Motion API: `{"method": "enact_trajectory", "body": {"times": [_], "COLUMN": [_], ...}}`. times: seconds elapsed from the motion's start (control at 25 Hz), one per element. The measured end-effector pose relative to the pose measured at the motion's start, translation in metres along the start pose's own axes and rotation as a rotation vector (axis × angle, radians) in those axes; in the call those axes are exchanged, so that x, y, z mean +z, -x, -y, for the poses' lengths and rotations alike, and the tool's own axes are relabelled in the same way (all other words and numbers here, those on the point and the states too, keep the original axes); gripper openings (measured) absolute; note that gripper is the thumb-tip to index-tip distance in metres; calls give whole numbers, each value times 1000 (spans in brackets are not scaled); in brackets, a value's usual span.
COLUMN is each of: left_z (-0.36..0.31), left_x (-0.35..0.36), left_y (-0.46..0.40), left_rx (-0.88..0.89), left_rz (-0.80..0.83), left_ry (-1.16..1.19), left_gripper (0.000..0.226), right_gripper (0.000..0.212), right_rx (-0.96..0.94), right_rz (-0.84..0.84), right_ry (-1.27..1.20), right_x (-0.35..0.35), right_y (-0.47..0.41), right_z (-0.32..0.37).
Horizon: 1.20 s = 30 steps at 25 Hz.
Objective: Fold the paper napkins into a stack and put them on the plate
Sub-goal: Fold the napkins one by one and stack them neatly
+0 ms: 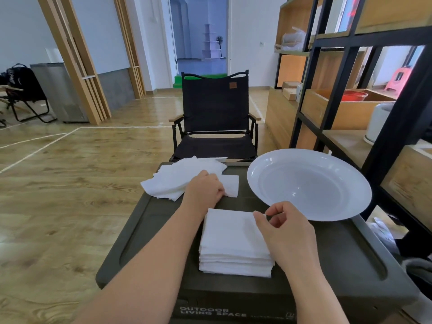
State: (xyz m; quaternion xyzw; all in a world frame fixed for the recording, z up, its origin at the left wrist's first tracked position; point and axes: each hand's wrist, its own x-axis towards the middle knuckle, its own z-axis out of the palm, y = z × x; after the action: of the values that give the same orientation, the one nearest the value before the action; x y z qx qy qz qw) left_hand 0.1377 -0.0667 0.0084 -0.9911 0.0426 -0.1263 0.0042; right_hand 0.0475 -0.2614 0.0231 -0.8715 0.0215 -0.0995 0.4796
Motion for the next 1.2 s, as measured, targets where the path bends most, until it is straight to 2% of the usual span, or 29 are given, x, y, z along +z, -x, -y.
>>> {"method": "enact_trajectory", "body": {"times": [0.08,0.16,0.2,0.28,0.32,0.36,0.4,0.48,0.52,0.6,0.76,0.88,1.08,1.2], "left_z": [-5,-8,-9,-11,-15,-20,-26,-30,-28,-24,-26,-31,-34,-32], "left_x": [-11,-39,-57,-91,-105,-115,-122,-122,-118,-105,-71,-47,-37,-33], "left_y": [3,15,26,55,71,86,99,114,118,122,121,116,115,115], "left_rx": [25,-56,-85,-24,22,57,61,-42,-125,-262,-503,-586,-656,-674], "left_rz": [-36,-169,-207,-131,-43,16,43,6,-21,-34,-40,-91,-146,-128], "left_ry": [-2,157,247,379,438,501,560,706,796,941,1163,1058,867,796], "left_gripper": [28,23,20,18,17,15,11,11,17,13,25,36,17,20], "right_gripper": [19,20,28,57,62,54,36,8,9,29,45,48,33,25], "right_rx": [-22,-82,-124,-213,-250,-284,-298,-209,-146,-61,-63,-33,-44,-30], "right_rz": [-1,5,26,119,181,229,260,251,217,148,72,20,-24,-15], "right_ry": [-15,-48,-71,-114,-136,-164,-211,-330,-361,-363,-170,30,159,172], "right_x": [-2,-5,-7,-10,-12,-12,-13,-14,-14,-12,-10,-4,5,9], "right_y": [1,2,3,6,7,9,10,11,11,8,5,3,3,2], "right_z": [0,1,2,8,12,15,17,20,18,14,8,1,-6,-8]}}
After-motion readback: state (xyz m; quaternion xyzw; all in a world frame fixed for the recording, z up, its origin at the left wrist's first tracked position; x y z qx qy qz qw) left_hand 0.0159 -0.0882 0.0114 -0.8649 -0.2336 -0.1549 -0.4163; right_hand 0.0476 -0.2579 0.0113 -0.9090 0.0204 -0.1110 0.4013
